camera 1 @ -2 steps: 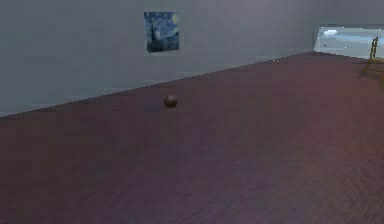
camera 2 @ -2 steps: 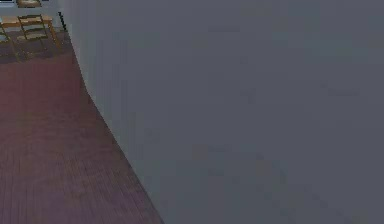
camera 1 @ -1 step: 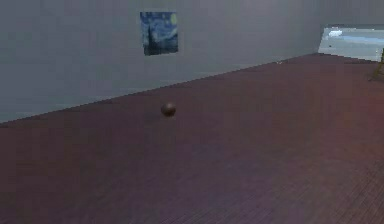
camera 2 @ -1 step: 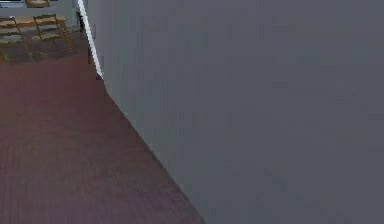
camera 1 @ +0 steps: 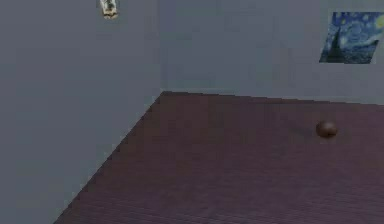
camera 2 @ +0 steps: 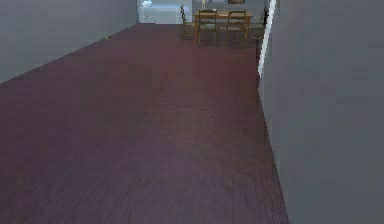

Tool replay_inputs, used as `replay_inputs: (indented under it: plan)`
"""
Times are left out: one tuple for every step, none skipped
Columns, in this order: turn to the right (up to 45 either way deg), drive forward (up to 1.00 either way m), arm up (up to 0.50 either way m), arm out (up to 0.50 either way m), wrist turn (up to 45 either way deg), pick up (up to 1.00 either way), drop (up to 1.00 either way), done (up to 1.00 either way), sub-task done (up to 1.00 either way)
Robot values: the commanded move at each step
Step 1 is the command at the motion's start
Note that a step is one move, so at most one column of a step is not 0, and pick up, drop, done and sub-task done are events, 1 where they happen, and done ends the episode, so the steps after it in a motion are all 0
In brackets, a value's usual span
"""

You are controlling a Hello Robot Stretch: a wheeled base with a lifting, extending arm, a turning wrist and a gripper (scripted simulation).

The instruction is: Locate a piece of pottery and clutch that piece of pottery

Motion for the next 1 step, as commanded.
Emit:
replay_inputs:
  plan:
    - [-15.0,0.0,0.0,0.0,0.0,0.0,0.0,0.0,0.0]
